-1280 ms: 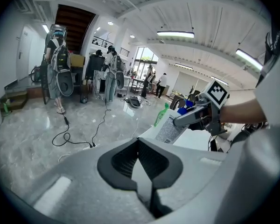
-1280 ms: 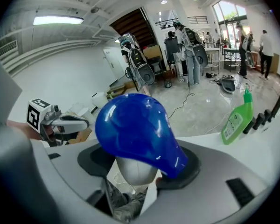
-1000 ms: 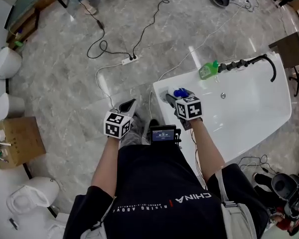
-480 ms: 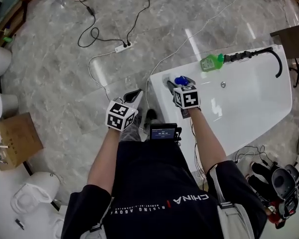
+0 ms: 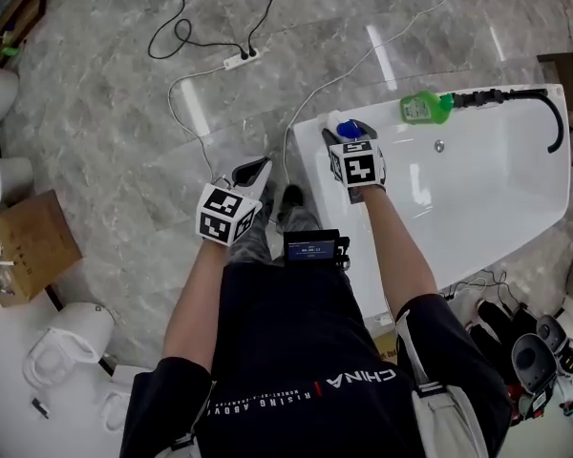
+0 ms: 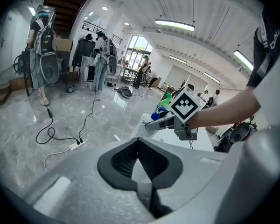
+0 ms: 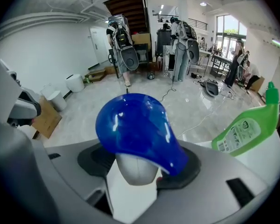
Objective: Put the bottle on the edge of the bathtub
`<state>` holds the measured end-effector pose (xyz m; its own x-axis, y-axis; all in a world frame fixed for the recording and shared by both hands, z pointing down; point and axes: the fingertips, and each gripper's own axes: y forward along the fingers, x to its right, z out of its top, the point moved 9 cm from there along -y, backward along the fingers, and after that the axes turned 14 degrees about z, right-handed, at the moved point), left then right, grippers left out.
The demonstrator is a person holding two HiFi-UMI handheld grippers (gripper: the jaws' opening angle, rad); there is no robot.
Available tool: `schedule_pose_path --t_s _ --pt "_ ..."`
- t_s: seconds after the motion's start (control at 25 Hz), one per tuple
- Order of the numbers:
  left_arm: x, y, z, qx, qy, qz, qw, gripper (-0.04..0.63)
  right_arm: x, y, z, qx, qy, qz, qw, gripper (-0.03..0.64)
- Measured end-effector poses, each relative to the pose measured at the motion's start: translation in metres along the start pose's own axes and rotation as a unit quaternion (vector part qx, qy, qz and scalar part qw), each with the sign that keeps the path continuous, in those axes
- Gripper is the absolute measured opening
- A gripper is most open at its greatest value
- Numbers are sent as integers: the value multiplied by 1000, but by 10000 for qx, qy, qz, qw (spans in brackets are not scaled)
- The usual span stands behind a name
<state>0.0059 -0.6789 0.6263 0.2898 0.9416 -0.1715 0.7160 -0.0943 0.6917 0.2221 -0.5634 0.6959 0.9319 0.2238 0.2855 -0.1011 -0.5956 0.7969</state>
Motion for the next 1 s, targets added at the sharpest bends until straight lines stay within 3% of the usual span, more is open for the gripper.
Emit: schedule_pose_path --t_s 0.44,1.0 --pt "-6 1 -7 -130 -81 -21 9999 9 -10 8 5 -139 -427 -43 9990 278" --pt "-10 -4 -4 -121 -62 -44 9999 9 -4 4 7 -1 -206 283 9994 347"
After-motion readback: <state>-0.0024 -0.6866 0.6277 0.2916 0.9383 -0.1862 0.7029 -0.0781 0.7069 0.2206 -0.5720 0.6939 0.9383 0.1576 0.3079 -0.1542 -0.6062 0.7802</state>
